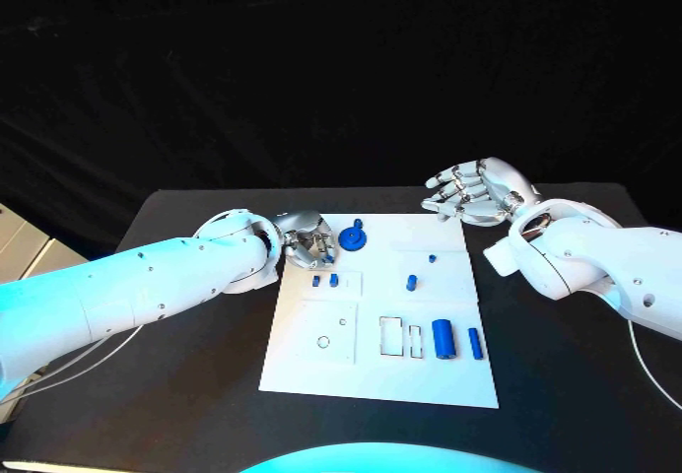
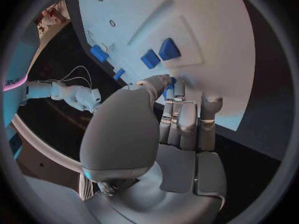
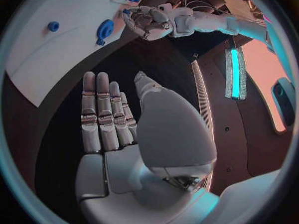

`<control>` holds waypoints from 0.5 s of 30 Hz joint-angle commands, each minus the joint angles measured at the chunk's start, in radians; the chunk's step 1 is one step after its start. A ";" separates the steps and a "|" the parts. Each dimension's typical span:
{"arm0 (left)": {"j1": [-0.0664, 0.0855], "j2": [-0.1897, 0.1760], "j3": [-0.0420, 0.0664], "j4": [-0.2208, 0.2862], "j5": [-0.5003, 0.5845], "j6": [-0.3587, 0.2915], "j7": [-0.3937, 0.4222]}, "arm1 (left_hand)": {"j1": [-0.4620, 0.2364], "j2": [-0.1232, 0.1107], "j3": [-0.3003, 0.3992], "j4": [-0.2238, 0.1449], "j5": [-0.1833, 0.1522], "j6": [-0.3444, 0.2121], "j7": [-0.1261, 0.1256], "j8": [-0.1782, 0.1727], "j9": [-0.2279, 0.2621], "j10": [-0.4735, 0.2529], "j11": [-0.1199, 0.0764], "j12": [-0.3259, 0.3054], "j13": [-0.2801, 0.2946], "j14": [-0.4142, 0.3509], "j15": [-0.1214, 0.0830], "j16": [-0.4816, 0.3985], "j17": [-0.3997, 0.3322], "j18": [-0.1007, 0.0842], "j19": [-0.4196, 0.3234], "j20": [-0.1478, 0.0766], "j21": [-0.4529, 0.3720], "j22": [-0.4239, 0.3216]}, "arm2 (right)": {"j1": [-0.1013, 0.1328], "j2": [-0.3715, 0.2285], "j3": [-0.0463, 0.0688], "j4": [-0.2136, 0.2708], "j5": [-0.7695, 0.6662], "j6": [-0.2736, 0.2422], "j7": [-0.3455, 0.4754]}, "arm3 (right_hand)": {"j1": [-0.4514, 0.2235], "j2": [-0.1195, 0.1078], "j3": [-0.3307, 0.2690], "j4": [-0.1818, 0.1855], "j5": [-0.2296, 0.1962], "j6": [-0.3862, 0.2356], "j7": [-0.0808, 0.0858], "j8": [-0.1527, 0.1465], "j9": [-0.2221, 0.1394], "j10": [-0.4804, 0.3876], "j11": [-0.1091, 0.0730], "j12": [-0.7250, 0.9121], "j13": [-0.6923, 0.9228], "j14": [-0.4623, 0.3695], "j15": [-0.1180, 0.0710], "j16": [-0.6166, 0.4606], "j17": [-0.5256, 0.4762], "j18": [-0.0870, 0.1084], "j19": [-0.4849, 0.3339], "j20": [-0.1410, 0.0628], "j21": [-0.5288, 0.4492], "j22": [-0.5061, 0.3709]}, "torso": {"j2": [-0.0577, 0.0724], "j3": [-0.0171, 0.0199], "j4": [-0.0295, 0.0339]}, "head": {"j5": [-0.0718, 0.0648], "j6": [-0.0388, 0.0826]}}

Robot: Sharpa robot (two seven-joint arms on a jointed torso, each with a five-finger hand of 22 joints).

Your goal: Assemble the parts on the task board

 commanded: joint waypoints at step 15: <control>-0.006 -0.002 -0.005 -0.001 0.015 0.013 -0.001 | -0.016 -0.014 0.005 -0.012 -0.002 -0.042 0.013 -0.047 -0.013 -0.007 0.010 -0.009 0.012 -0.013 0.004 0.002 -0.013 -0.007 -0.014 0.004 -0.004 -0.006 | -0.002 0.001 0.000 -0.001 -0.005 0.011 0.007 | -0.009 0.001 0.000 -0.002 0.001 -0.001 0.014 0.005 -0.002 0.001 0.006 -0.004 -0.002 -0.009 0.001 -0.006 -0.002 0.011 -0.007 0.002 -0.005 -0.003 | 0.000 0.0002 0.0002 | 0.001 -0.001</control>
